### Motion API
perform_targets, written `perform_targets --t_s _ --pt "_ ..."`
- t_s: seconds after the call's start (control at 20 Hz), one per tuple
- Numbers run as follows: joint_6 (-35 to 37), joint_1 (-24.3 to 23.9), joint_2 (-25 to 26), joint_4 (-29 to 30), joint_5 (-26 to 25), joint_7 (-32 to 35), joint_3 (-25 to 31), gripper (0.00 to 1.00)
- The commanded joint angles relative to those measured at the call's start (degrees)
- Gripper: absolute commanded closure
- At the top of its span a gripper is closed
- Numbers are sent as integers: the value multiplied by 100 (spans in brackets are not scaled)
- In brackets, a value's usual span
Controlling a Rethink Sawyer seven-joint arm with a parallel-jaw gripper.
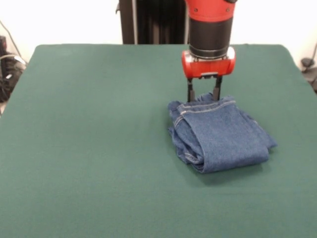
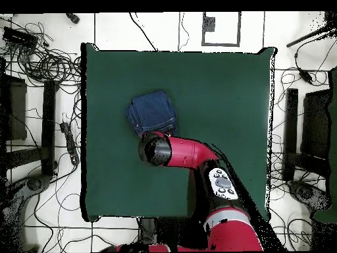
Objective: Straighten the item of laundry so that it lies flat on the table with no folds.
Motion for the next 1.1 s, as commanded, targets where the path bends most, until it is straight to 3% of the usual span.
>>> perform_targets --t_s 0.05,0.2,0.25,0.65,0.75,0.8,1.1 --pt "-438 -20 448 -282 -264 321 892 0" --pt "-474 -109 413 -182 -354 290 1001 0" --pt "-509 -145 413 -168 -430 305 1059 100" --pt "-356 -76 435 -225 -309 489 972 100" --pt "-679 -3 426 -237 -121 876 846 100" --pt "-442 106 421 -293 -2 984 668 100" --pt "-21 95 163 -251 -125 701 706 100"
